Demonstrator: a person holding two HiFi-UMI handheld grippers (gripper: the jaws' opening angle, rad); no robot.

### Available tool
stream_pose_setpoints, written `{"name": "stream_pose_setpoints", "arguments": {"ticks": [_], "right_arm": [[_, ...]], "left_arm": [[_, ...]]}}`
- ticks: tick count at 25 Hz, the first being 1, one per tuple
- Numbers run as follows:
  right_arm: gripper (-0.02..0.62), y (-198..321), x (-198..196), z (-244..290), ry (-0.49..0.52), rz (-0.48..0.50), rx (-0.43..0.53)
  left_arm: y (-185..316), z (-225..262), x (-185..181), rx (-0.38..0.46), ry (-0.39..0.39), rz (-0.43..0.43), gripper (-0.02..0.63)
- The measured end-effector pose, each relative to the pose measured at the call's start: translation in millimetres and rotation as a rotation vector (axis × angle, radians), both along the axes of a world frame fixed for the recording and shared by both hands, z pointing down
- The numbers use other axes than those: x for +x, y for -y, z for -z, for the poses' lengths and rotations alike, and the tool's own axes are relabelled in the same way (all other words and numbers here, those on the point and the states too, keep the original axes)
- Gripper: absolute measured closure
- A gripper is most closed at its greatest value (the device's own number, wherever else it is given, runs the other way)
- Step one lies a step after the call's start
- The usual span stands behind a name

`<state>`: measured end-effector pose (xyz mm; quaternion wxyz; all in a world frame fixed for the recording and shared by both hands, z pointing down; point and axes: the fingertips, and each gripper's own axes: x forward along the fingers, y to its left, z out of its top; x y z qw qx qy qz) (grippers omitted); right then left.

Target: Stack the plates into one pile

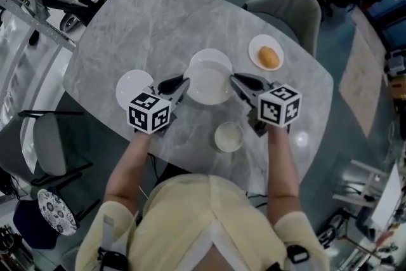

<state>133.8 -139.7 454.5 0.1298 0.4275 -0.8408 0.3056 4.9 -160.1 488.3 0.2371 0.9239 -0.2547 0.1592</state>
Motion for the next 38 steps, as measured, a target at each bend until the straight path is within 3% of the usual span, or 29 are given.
{"name": "stream_pose_setpoints", "arguments": {"ticks": [7, 15, 20, 25, 32, 38], "right_arm": [[0.575, 26, 16, -30, -0.019, -0.112, -0.064], [0.569, 45, 37, -58, -0.006, -0.23, -0.149], [0.568, 54, 38, -73, 0.002, -0.276, -0.189], [0.566, 59, 44, -93, -0.008, -0.325, -0.251], [0.561, 60, 49, -115, -0.131, -0.355, -0.271], [0.556, 62, 52, -119, -0.24, -0.366, -0.236]], "left_arm": [[35, -19, 15, -0.049, 0.081, 0.01, 0.554], [58, -33, 35, -0.109, 0.117, 0.002, 0.554], [73, -45, 40, -0.059, 0.191, 0.003, 0.554], [79, -58, 45, -0.065, 0.235, -0.006, 0.549], [82, -76, 49, 0.015, 0.368, -0.029, 0.541], [85, -85, 53, 0.072, 0.413, -0.029, 0.54]]}}
